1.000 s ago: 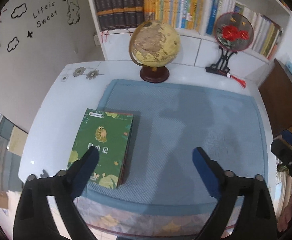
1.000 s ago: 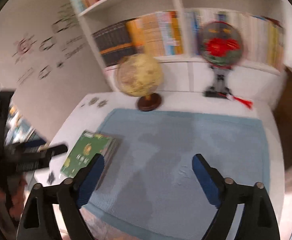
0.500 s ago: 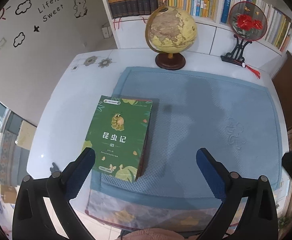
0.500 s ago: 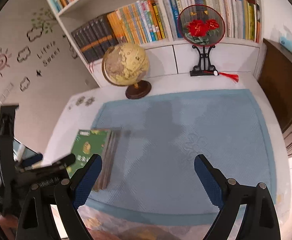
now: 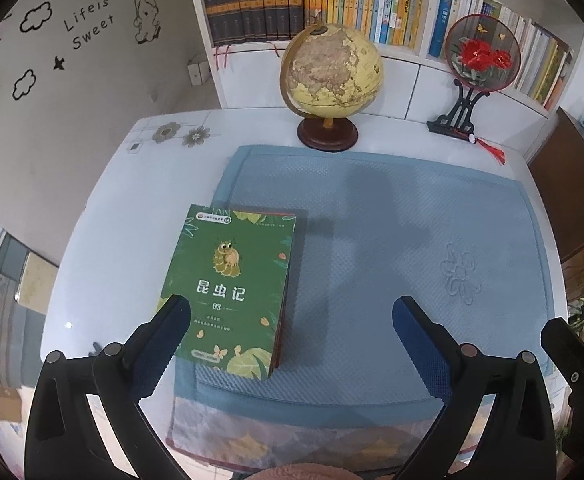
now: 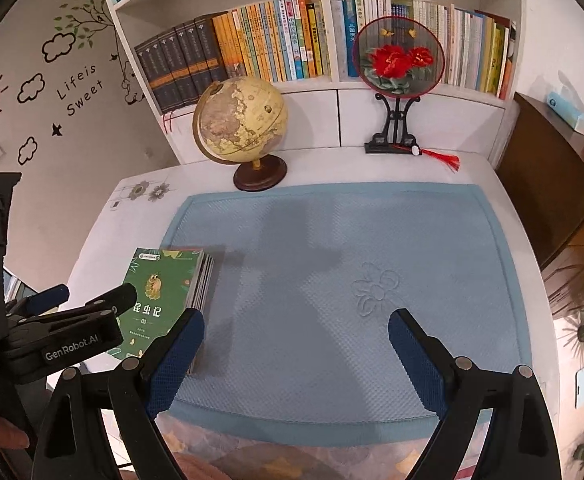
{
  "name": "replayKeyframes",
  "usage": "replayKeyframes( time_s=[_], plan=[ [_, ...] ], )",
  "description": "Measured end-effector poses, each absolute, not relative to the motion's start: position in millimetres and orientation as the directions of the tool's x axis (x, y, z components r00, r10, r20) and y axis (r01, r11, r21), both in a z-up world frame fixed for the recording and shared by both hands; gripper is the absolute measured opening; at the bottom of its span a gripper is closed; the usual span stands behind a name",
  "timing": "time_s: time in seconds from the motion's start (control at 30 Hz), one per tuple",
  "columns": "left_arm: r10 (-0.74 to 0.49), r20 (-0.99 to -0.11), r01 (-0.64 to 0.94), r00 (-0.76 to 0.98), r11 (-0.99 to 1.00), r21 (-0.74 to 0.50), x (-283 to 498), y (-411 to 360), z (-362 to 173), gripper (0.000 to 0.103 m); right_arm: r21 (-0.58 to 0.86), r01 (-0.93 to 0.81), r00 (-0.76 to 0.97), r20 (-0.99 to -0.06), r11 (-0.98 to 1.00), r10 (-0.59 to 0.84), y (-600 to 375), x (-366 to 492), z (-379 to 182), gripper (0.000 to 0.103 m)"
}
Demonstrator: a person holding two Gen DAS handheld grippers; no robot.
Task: Organize books
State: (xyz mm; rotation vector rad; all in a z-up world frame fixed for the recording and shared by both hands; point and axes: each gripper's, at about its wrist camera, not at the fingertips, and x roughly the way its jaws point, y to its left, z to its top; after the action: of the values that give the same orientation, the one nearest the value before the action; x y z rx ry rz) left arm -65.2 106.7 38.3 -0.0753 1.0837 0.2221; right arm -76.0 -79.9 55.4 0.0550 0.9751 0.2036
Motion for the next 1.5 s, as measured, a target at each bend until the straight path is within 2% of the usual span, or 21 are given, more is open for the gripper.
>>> replayKeyframes(
  time_s=[0.43, 1.5],
  plan=[
    [0.044, -0.877, -0.128, 0.478, 0.992, -0.020, -62, 110, 39, 0.101, 0.144, -0.111, 0.543, -0.820, 0.983, 0.181, -69, -81, 53, 0.092],
    [0.035, -0.864, -0.093, 0.503, 0.996, -0.014, -57, 101, 39, 0.101, 0.140, -0.089, 0.554, -0.816, 0.986, 0.166, -77, -78, 52, 0.092]
  ],
)
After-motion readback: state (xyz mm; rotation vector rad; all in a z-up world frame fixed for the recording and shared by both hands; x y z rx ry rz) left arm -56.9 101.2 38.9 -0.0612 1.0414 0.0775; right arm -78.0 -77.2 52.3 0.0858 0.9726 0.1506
